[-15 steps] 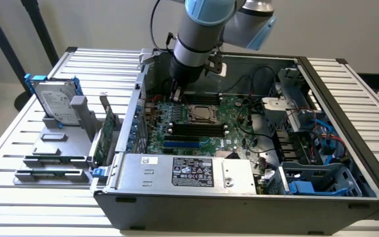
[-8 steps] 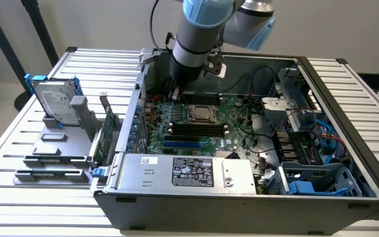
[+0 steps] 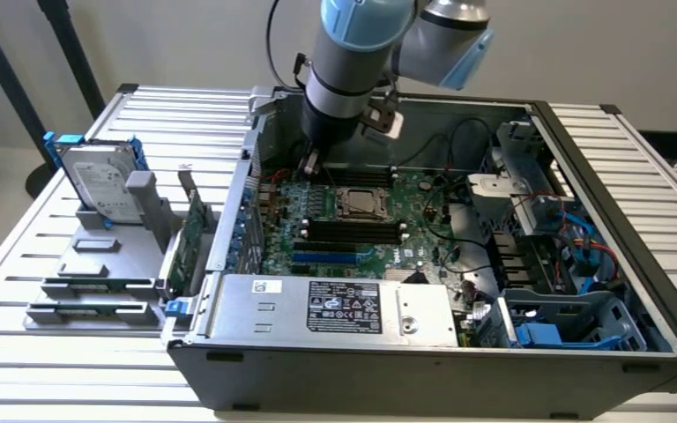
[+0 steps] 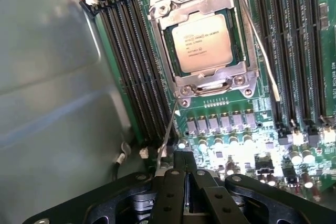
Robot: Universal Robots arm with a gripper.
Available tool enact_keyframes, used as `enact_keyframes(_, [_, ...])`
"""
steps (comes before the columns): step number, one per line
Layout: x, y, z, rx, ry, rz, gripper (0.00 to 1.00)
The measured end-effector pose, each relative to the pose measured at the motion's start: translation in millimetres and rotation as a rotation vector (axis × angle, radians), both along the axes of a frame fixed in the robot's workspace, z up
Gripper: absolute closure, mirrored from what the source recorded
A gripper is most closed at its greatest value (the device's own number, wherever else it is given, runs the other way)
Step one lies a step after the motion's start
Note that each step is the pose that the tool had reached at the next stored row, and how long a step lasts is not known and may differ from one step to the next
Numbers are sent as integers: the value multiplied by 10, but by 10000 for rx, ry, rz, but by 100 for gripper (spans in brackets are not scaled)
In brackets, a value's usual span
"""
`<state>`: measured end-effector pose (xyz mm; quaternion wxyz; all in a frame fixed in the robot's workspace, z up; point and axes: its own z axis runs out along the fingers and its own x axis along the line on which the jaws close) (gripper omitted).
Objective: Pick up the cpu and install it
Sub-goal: 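Install the first cpu locking lever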
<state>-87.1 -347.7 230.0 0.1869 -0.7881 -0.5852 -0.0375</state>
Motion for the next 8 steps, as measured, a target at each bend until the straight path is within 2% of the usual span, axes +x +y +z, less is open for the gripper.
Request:
enact_keyframes(2, [-11,0,21,115,0,-127,89])
enact_keyframes(5, [-31,0,41,247,0,-332,89])
enact_keyframes(7, [-43,0,42,292,-1,-480,89])
enact_keyframes(8, [-43,0,43,293,0,-535,89])
